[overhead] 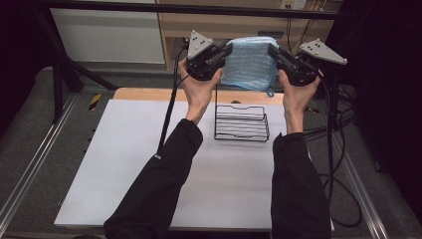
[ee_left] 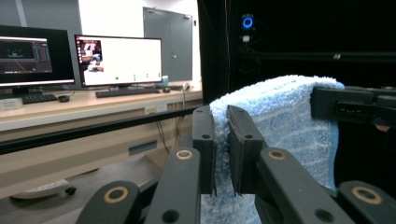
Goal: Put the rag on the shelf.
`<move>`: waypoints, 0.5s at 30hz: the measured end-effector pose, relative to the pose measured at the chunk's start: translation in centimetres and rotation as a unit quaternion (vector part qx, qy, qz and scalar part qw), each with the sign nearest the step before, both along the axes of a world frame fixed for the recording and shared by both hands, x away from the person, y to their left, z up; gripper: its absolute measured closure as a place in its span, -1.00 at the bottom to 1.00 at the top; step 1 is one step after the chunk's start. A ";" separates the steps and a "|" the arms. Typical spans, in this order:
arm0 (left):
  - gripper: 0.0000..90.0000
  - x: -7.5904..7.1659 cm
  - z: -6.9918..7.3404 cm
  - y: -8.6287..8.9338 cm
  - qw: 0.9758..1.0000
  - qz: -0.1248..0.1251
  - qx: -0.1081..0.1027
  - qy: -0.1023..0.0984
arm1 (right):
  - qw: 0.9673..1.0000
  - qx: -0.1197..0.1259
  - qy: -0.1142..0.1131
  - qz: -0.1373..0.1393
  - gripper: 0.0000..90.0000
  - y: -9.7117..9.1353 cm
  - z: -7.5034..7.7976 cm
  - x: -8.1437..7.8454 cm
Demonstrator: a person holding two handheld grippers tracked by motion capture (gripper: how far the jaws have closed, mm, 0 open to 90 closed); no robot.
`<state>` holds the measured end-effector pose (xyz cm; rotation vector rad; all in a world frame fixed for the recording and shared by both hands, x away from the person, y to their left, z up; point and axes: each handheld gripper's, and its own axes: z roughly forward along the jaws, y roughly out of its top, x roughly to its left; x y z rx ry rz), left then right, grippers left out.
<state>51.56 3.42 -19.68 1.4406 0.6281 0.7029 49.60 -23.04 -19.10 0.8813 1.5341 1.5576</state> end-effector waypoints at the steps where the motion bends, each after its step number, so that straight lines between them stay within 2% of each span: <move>1: 0.83 0.1 -0.2 -0.1 1.000 0.000 0.003 0.001 | 1.000 -0.001 0.002 0.000 0.82 -0.1 -0.2 0.1; 6: 0.83 0.4 -1.2 -0.4 1.000 -0.001 0.008 0.007 | 1.000 -0.001 0.012 0.000 0.82 -0.4 -1.2 0.2; 15: 0.83 1.0 -2.8 -0.7 0.999 0.006 0.043 0.019 | 0.999 -0.011 0.035 -0.008 0.82 -0.4 -3.2 1.2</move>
